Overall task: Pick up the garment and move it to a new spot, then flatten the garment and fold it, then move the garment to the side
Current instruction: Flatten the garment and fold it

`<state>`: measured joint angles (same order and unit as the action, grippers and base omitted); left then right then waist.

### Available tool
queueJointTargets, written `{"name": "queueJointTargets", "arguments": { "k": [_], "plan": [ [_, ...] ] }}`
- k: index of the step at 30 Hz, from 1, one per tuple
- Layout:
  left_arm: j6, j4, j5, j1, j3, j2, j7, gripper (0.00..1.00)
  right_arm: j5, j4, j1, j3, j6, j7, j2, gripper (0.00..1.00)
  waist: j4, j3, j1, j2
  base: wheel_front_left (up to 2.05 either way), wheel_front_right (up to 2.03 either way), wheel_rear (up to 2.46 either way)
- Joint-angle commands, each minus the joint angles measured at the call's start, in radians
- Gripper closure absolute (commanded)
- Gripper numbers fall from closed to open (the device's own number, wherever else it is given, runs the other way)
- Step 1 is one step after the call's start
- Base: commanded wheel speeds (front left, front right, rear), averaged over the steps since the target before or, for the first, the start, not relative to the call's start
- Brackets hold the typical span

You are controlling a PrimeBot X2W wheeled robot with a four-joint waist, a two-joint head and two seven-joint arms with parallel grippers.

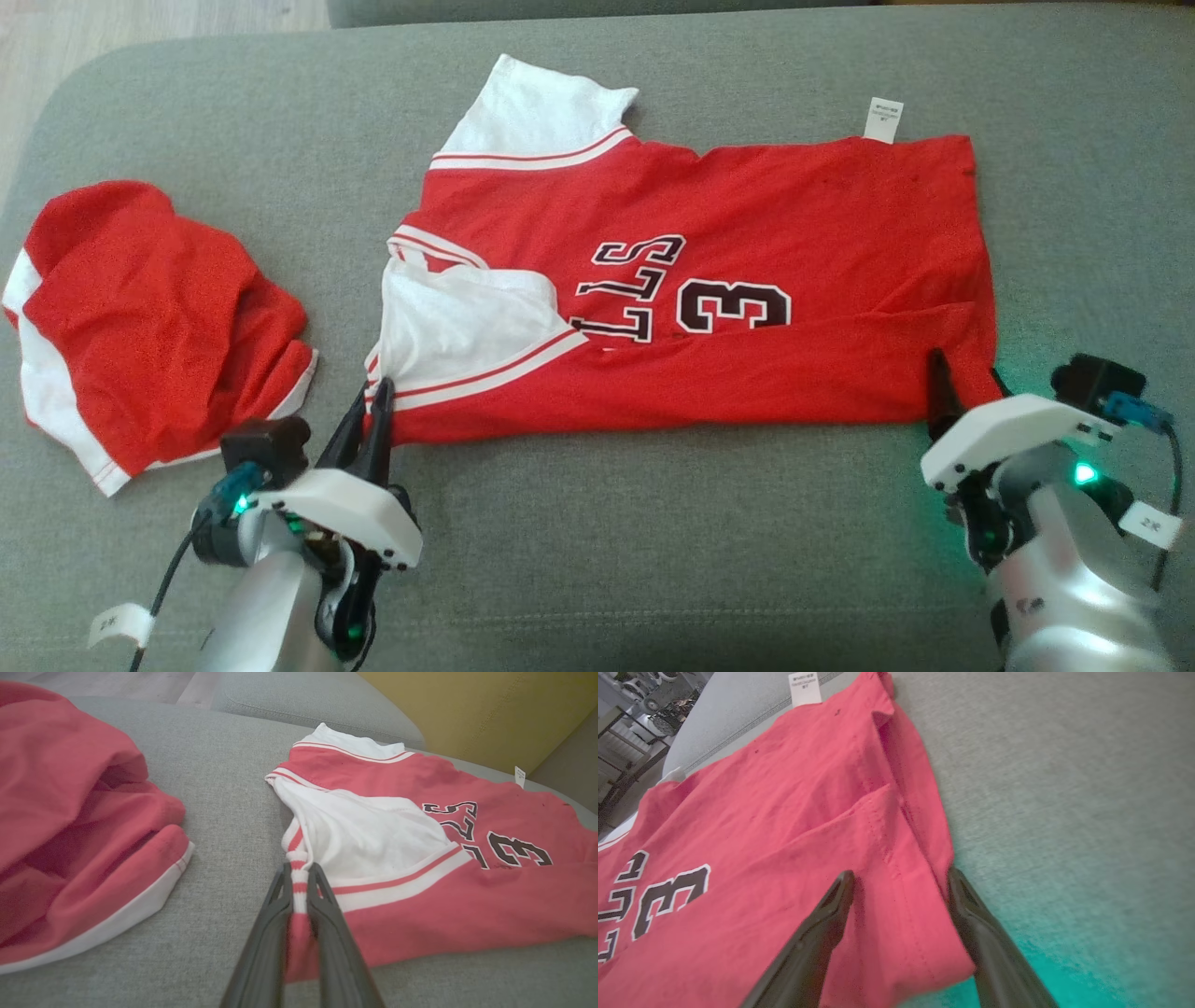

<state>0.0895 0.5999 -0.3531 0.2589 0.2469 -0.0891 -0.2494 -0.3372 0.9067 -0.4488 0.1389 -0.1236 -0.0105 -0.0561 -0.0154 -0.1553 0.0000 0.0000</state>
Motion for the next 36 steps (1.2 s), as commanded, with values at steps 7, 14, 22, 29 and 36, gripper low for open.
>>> {"name": "queueJointTargets", "arguments": {
  "k": [7,14,22,29,36],
  "plan": [
    [0.007,0.002,0.007,0.051,-0.019,-0.024,-0.01,1.0,0.008,0.019,-0.041,-0.102,-0.007,-0.032,-0.002,1.0,-0.009,0.011,0.0,0.0,0.0,0.0,0.0],
    [0.015,0.039,0.001,0.016,0.005,-0.042,0.023,1.0,0.05,-0.001,-0.019,-0.105,-0.007,-0.008,-0.053,1.0,0.007,0.075,0.0,0.0,0.0,0.0,0.0],
    [0.026,0.021,-0.027,-0.048,0.027,-0.06,0.079,1.0,0.014,-0.082,0.051,-0.155,-0.007,0.12,-0.107,1.0,0.026,0.139,0.0,0.0,0.0,0.0,0.0],
    [0.036,-0.078,-0.084,-0.114,0.057,-0.091,0.186,1.0,-0.016,-0.218,0.153,-0.175,-0.007,0.248,-0.172,1.0,0.033,0.167,0.0,0.0,0.0,0.0,0.0],
    [0.028,-0.138,-0.093,-0.164,0.075,-0.105,0.229,1.0,-0.014,-0.34,0.237,-0.145,-0.007,0.332,-0.167,0.37,0.038,0.174,0.0,0.0,0.0,0.0,0.0]
  ]
}}
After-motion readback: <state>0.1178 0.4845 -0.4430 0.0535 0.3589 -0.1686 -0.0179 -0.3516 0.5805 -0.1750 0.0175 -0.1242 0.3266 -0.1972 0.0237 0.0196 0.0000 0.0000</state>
